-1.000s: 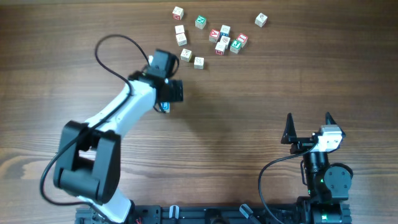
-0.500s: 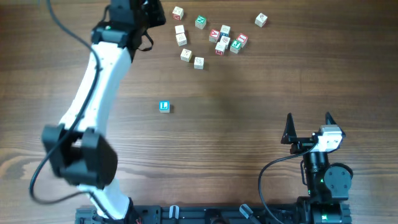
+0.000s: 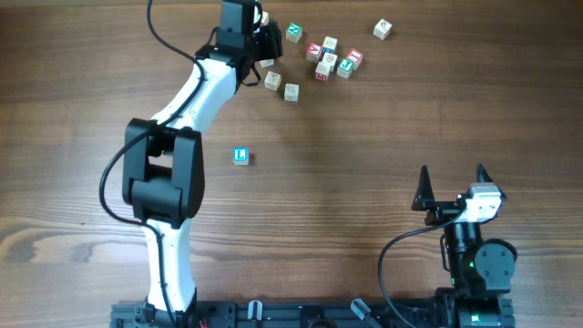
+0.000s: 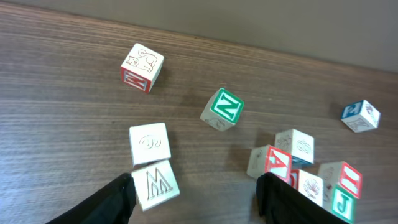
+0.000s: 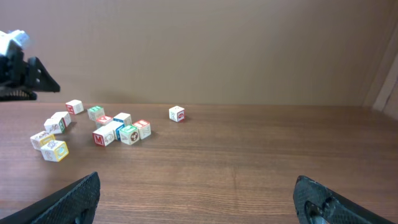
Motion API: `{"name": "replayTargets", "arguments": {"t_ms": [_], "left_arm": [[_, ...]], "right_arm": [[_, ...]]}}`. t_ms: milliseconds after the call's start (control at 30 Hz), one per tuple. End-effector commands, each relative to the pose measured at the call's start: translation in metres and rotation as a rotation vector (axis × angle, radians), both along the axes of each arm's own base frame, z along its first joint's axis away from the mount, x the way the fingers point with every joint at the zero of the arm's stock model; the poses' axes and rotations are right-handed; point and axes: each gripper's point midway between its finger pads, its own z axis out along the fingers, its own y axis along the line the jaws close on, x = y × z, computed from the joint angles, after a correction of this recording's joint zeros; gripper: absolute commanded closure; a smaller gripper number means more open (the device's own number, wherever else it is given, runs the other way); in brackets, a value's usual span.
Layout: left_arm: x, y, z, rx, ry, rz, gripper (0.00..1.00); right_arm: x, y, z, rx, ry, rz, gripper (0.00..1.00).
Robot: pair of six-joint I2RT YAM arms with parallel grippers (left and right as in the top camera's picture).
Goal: Form a horizontal line
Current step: 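Move the left gripper back to the cluster and grasp the M block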
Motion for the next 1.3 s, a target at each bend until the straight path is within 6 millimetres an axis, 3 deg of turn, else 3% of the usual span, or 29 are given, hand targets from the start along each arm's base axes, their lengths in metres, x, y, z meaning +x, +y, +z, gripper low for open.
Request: {"name": "replayTargets", "arguments": {"t_ms": [0, 100, 300, 633, 767, 900, 933, 1033, 1167, 1267], "left_arm": [[0.006, 0.001, -0.036, 0.033, 0.031, 0.018, 0.34], [0.006, 0.012, -0.064, 0.084, 0.067, 0.061, 0.34], [0.007, 0.026, -0.069, 0.140, 0.070, 0.118, 0.40], [0.008, 0.024, -0.067, 0.130, 0.061, 0.116, 0.31], [0.007, 0.011, -0.065, 0.089, 0.062, 0.068, 0.29], [0.000, 0.007, -0.084, 0.106, 0.102, 0.059, 0.28], [0.000, 0.011, -0.088, 0.124, 0.105, 0.076, 0.29], [0.004, 0.032, -0.087, 0.212, 0.085, 0.158, 0.50], [0.003, 0.048, -0.089, 0.255, 0.098, 0.205, 0.53], [0.008, 0.051, -0.085, 0.245, 0.072, 0.215, 0.46]], "right_arm": [[0.000, 0.001, 0.001, -0.012, -0.007, 0.008, 0.00], [0.000, 0.001, 0.001, -0.011, -0.007, 0.008, 0.00], [0.000, 0.001, 0.001, -0.012, -0.007, 0.008, 0.00], [0.000, 0.001, 0.001, -0.011, -0.007, 0.008, 0.00], [0.000, 0.001, 0.001, -0.011, -0.007, 0.008, 0.00], [0.000, 0.001, 0.001, -0.011, -0.007, 0.008, 0.00], [0.000, 0.001, 0.001, -0.012, -0.007, 0.008, 0.00], [0.000, 0.001, 0.001, -0.012, -0.007, 0.008, 0.00], [0.000, 0.001, 0.001, -0.012, -0.007, 0.008, 0.00], [0.000, 0.001, 0.001, -0.011, -0.007, 0.008, 0.00]]}}
